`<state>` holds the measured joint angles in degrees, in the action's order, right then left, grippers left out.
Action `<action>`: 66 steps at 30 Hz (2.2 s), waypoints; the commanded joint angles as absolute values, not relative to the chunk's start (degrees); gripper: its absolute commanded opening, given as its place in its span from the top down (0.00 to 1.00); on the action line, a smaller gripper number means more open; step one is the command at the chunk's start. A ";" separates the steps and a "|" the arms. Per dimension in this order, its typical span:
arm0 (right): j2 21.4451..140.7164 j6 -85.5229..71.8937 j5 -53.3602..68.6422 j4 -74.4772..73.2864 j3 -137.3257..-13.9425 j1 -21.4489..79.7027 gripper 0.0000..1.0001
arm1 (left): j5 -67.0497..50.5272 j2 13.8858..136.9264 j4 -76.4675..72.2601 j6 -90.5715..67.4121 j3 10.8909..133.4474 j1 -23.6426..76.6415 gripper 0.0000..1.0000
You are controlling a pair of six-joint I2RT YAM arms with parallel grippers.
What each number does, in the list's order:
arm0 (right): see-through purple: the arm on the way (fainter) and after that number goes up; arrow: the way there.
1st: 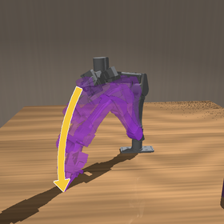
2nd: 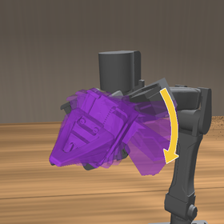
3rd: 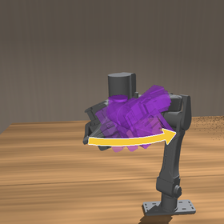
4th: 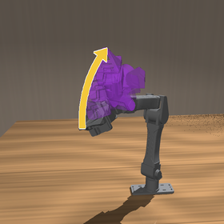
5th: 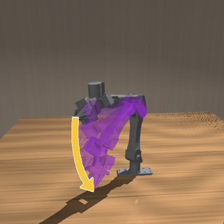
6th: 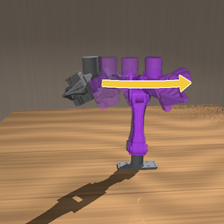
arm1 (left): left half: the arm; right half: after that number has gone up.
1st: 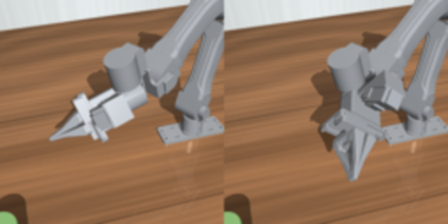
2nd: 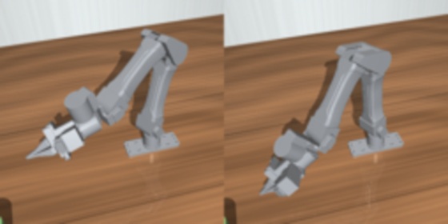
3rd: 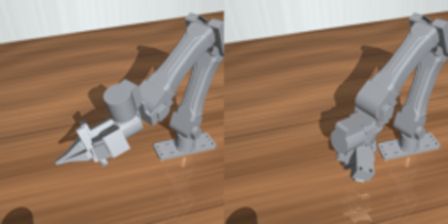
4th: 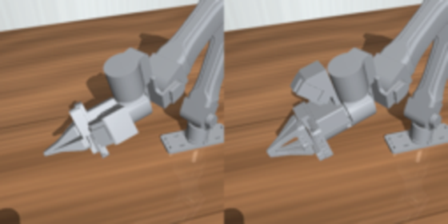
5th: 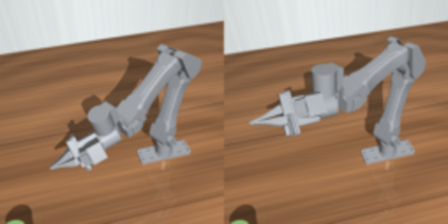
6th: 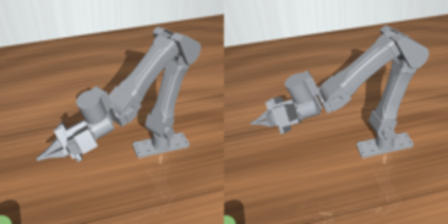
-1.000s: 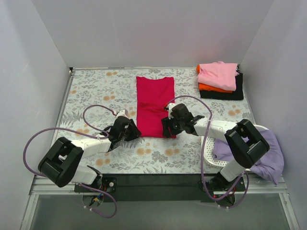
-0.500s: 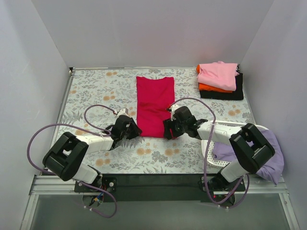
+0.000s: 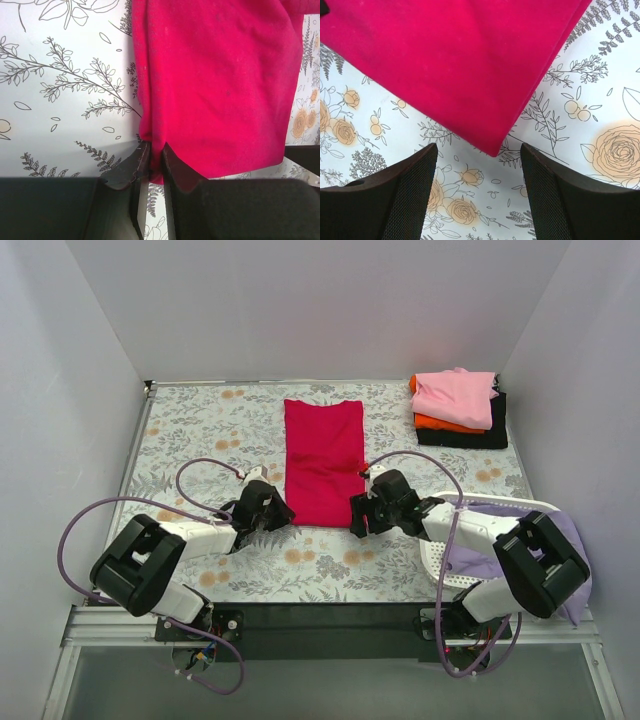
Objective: Fold and stack the t-shirts
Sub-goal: Fold the tshirt
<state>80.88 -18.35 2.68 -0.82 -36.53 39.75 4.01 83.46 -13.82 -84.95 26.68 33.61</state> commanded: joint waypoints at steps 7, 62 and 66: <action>84.81 -19.34 3.08 2.64 -35.42 39.46 0.59 | 3.87 84.29 -8.00 -83.41 23.21 33.84 0.90; 60.99 -11.26 28.38 -40.42 -45.61 53.96 0.99 | -5.18 43.08 28.74 -99.58 27.77 64.25 1.00; 63.19 -7.66 29.87 -45.25 -47.02 53.88 0.99 | -8.59 43.24 32.77 -96.51 28.83 64.25 1.00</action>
